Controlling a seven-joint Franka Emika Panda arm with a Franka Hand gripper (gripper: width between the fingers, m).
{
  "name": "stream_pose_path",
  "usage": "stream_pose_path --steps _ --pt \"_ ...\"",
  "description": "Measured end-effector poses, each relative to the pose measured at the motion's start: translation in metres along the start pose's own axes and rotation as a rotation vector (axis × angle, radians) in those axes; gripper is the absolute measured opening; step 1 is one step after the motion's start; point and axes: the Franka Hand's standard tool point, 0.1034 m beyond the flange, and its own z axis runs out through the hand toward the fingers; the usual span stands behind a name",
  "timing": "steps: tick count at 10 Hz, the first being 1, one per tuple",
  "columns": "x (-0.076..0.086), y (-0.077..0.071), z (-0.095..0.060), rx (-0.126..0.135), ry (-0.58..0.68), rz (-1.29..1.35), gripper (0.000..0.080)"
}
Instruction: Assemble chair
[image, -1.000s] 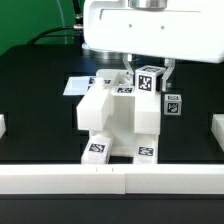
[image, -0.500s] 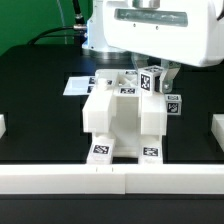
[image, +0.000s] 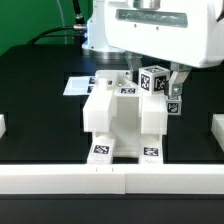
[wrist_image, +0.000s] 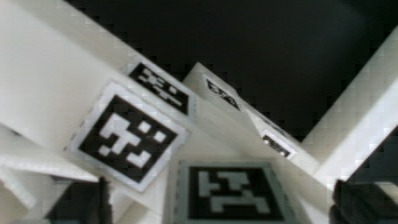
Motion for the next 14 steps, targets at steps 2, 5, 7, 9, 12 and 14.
stream_pose_path --steps 2,5,7,9,12,14 --pt "0.0001 -0.0002 -0.0005 0.0 0.001 -0.208 0.0647" --pt "-0.0001 -0.0006 -0.0006 -0.001 0.002 -0.49 0.0649" --pt "0.0027 0.001 -0.0006 -0.001 0.003 -0.67 0.0649" --pt "0.0009 -0.0007 -0.0014 -0.003 0.006 -0.817 0.0649" --pt "0.0028 0.0002 -0.0018 -0.009 0.008 -1.047 0.0649" --pt "0.003 0.0014 -0.0011 -0.014 0.008 -1.163 0.0649"
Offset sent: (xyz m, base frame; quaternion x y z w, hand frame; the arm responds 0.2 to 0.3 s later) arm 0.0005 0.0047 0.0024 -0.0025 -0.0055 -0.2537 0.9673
